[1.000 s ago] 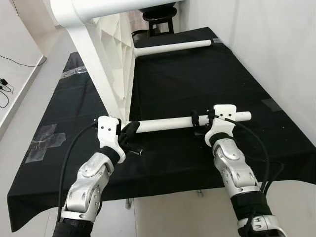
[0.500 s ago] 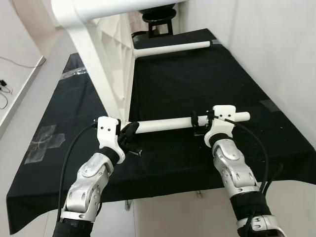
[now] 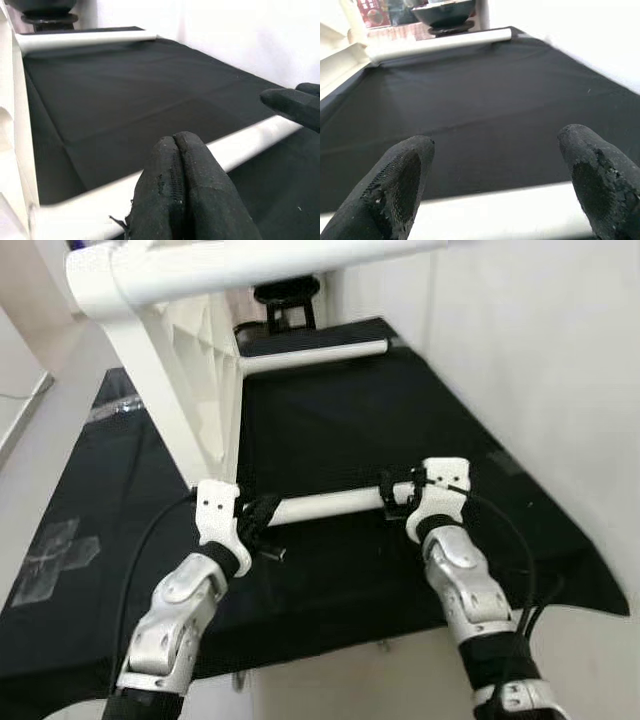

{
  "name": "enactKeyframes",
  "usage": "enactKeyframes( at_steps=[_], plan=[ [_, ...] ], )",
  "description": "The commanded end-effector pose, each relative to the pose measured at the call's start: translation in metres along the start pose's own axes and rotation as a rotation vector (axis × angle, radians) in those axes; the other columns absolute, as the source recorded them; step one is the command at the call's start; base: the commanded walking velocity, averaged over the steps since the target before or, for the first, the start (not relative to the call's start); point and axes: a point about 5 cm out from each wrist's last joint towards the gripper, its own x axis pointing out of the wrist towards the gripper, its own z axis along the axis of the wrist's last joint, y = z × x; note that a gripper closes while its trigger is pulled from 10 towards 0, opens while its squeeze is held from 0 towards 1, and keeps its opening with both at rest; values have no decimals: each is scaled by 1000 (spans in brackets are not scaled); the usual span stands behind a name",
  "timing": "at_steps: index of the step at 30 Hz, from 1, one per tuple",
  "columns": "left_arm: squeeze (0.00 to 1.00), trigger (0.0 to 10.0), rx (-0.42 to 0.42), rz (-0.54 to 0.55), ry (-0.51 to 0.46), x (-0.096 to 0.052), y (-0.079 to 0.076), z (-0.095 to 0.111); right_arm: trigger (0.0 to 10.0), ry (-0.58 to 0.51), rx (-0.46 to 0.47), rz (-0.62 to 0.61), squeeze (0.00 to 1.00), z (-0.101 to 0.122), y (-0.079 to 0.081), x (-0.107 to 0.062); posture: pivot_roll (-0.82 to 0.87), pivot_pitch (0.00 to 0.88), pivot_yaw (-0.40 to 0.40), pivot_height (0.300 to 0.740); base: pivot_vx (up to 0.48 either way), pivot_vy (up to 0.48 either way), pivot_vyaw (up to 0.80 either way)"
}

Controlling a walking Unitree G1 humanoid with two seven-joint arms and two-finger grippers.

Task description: Building children table

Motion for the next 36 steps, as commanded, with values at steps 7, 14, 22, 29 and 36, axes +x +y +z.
enactKeyframes(
  at_steps=[7, 14, 22, 29, 36],
  plan=[
    [0, 10000, 8, 11, 15, -4, 5, 0, 10000, -64, -22, 60, 0, 7, 8, -1, 21, 86, 71, 740, 294, 0, 343],
    [0, 10000, 80, -11, 39, -4, 0, 0, 10000, -52, -2, 48, 0, 8, 0, 1, 29, 92, 70, 740, 160, 0, 0],
    [0, 10000, 200, 12, 53, -11, -8, -1, 10000, -136, -89, 135, 0, 26, -17, -4, 29, 97, 71, 740, 0, 0, 0],
    [0, 10000, 208, 152, 59, -25, 5, -5, 10000, -402, -560, 135, 0, 109, -72, -32, 12, 102, 49, 740, 0, 0, 0],
    [0, 10000, 205, 206, 58, -27, 18, -6, 10000, -510, -786, 74, 0, 150, -94, -69, -4, 104, 56, 740, 0, 0, 0]
  ],
)
